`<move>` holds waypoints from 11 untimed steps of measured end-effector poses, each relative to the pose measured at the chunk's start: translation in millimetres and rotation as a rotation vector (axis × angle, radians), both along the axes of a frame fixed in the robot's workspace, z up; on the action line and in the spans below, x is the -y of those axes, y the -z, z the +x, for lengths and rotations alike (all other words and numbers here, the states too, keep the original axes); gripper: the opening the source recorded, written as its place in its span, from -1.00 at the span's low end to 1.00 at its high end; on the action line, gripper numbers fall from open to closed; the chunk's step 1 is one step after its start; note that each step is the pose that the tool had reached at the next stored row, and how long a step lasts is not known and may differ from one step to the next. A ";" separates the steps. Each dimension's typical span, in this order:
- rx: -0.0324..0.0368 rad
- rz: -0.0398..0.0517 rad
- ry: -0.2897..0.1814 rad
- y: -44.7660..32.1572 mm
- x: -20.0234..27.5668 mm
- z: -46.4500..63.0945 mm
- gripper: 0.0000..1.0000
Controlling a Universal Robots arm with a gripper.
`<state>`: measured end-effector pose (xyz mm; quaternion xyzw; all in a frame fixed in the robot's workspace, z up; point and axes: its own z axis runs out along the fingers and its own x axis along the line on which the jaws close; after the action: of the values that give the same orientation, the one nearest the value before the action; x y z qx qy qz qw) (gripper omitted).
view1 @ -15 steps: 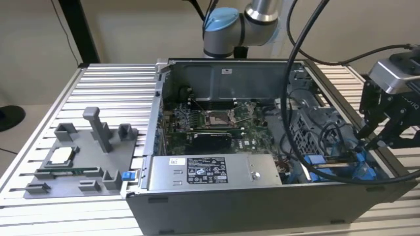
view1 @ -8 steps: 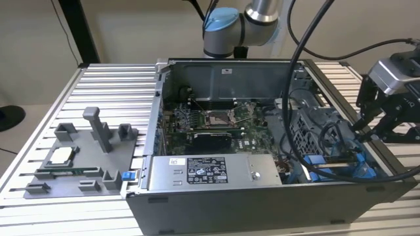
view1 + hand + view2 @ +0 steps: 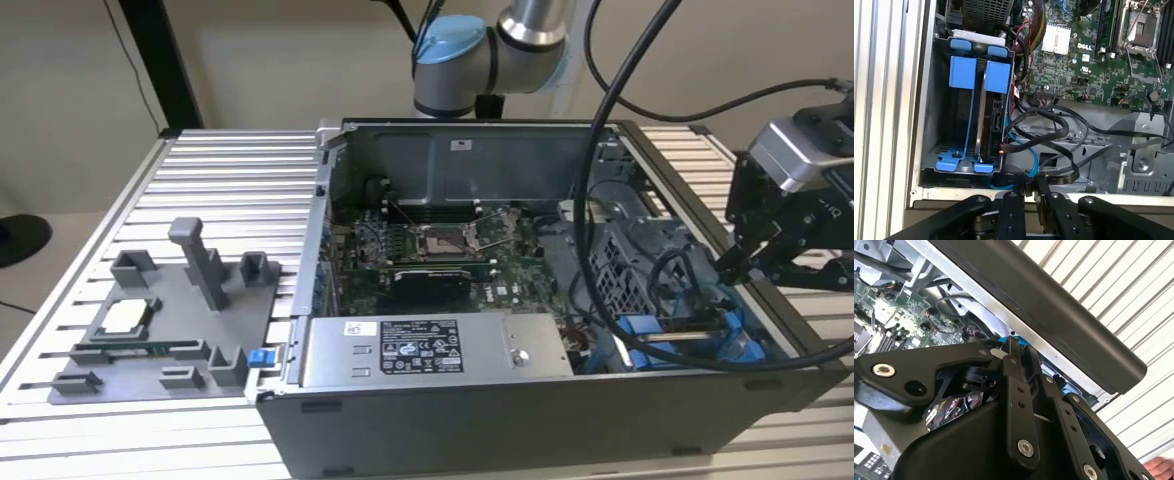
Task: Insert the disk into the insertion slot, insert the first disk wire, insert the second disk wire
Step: 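Insert the second disk wire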
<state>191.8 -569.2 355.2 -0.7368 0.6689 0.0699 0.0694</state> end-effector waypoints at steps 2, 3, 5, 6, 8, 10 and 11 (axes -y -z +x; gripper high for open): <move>0.0000 0.0002 0.000 0.1 0.0 0.0 -1.00; -0.0002 0.0002 0.000 0.2 0.0 0.0 -1.00; -0.0053 0.0014 0.002 -1.7 0.1 0.0 -1.00; -0.0068 0.0019 0.003 -3.8 0.2 -0.2 -1.00; -0.0087 0.0024 0.004 -8.7 0.3 -1.2 -1.00; -0.0096 0.0043 0.004 -12.9 0.4 -2.8 -1.00; -0.0099 0.0080 0.004 -14.4 0.6 -4.1 -1.00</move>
<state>187.7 -569.8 369.6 -0.7348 0.6704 0.0761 0.0692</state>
